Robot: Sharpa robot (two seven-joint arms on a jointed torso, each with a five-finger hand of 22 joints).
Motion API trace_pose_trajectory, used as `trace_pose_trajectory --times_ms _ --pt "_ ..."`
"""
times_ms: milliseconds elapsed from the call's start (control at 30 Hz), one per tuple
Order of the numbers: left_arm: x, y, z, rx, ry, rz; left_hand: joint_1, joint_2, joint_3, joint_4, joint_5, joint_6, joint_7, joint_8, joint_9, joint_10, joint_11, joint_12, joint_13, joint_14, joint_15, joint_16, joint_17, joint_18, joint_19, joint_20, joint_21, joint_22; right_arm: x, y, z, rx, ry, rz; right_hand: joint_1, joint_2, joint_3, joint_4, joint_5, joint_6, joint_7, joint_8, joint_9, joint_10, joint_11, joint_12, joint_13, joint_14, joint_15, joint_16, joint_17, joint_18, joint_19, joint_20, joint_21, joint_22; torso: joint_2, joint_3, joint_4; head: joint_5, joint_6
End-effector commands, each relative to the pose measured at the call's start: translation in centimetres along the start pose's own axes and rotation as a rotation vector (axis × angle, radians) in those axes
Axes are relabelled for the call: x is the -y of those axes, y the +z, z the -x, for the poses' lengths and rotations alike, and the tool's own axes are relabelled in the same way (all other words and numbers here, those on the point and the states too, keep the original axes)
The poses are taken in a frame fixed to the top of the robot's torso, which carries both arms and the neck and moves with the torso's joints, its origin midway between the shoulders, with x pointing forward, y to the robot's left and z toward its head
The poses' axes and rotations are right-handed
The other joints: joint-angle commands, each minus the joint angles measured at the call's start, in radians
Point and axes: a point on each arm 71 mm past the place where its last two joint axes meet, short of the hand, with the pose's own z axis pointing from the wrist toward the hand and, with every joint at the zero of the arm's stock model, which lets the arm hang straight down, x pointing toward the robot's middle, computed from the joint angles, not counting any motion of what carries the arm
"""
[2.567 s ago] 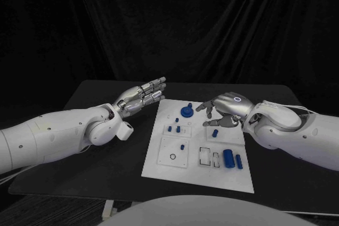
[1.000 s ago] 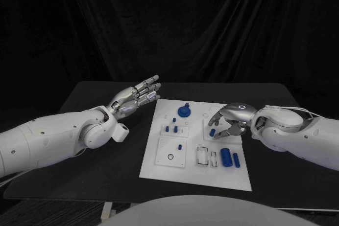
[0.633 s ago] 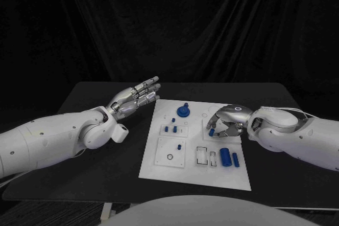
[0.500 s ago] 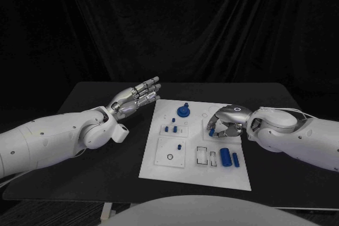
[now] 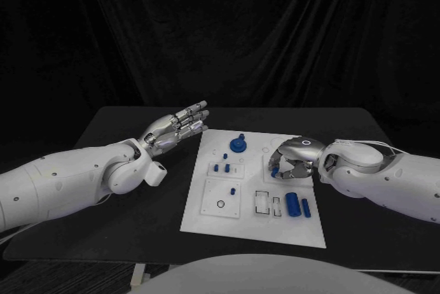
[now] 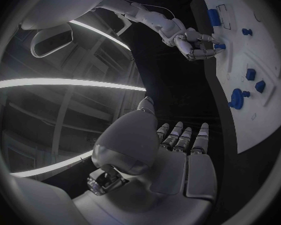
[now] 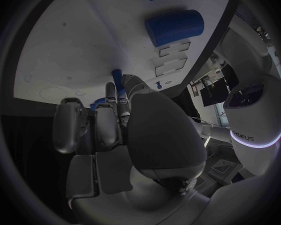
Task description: Assemble the parts on the task board
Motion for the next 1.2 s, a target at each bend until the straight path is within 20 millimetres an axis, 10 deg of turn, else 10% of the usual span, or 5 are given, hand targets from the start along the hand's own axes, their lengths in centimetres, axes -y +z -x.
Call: trace_pose_trajectory --times_ms 33,633,1200 --pt "0.0 0.1 -0.2 -0.008 -0.018 -0.007 0.009 0.001 0.009 0.000 0.005 -0.001 0.006 0.006 0.001 -0.002 0.006 0.004 0.002 -0.001 0.000 0.000 0.000 -0.004 0.002 0.005 0.004 -0.001 -0.1 -0.1 0.0 0.015 -0.006 0.012 0.015 0.001 0.011 -0.006 0.008 0.015 0.004 0.020 0.017 0.019 -0.004 0.012 0.005 0.003 -0.005 0.006 0.003 0.014 0.001 -0.010 0.007 0.185 0.000 0.0001 -0.0001 0.001 0.000" --pt "-0.3 0.0 -0.3 -0.013 -0.024 0.008 0.030 -0.003 0.017 -0.001 0.017 0.012 0.020 0.008 0.003 -0.003 0.003 0.004 0.001 0.000 0.001 0.001 0.001 -0.007 0.003 0.005 0.005 0.001 -0.5 -1.1 0.8 0.073 -0.006 0.019 0.022 0.001 0.029 -0.023 0.009 0.013 0.024 0.050 0.050 0.048 -0.011 0.027 0.011 0.003 -0.002 0.004 -0.001 0.014 0.001 -0.009 0.006 0.184 -0.001 -0.0002 -0.0011 0.013 0.000" --pt "-0.3 -0.1 -0.2 -0.011 -0.024 0.014 0.033 -0.003 0.019 -0.001 0.019 0.017 0.024 0.009 0.004 -0.003 0.002 0.005 0.001 0.000 0.001 0.001 0.001 -0.007 0.003 0.005 0.005 0.001 -2.7 -0.8 5.5 0.132 -0.048 0.072 0.021 -0.001 0.033 -0.026 -0.001 0.006 0.028 0.052 0.056 0.049 -0.009 0.026 0.010 0.004 0.001 0.005 0.001 0.013 0.001 -0.007 0.008 0.184 0.000 -0.0001 -0.0003 0.021 0.000"
